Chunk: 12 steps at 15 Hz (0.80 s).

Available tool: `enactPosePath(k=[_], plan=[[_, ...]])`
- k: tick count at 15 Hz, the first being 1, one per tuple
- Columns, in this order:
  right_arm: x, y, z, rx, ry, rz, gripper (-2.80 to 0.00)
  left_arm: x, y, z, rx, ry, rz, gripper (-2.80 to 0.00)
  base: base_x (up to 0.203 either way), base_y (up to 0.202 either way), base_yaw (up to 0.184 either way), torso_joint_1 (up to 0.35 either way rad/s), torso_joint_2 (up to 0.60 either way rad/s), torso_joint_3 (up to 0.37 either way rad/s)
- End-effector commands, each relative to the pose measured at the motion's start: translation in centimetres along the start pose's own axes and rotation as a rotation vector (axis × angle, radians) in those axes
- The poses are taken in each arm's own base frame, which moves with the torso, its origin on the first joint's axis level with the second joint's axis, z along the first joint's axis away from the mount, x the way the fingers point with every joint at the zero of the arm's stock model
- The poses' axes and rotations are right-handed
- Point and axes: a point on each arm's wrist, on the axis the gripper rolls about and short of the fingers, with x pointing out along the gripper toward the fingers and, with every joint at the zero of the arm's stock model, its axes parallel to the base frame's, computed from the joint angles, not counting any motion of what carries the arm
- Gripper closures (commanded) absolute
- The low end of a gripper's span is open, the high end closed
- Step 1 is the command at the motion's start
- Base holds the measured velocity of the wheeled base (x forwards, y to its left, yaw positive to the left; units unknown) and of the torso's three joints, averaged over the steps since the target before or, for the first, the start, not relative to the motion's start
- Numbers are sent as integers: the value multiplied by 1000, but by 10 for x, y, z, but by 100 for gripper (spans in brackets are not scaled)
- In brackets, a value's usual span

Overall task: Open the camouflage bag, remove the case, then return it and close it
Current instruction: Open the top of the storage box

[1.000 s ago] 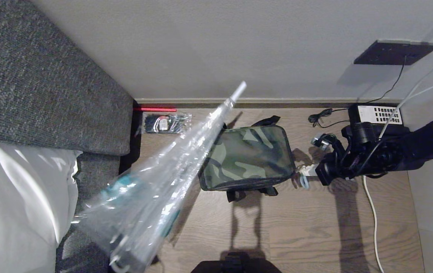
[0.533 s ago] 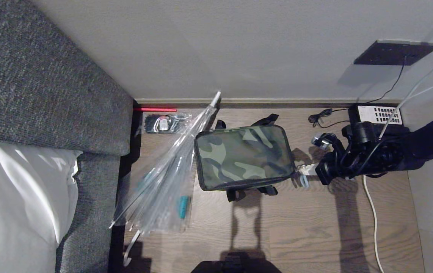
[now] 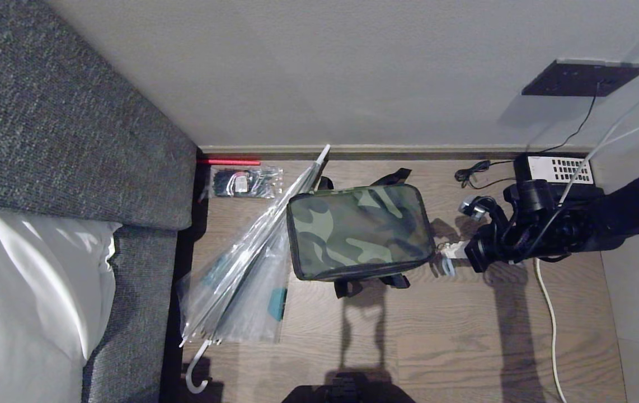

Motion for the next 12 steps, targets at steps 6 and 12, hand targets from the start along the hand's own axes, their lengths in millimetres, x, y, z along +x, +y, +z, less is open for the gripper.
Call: enactPosePath(k=[6,12], plan=[[9,-2,-2,-1,5,12,0,0,0,0,2,4,2,0,0,0,0,0,0,0],[16,-3,-9,18,27,26,0,0,0,0,3,4,1,0,0,0,0,0,0,0]])
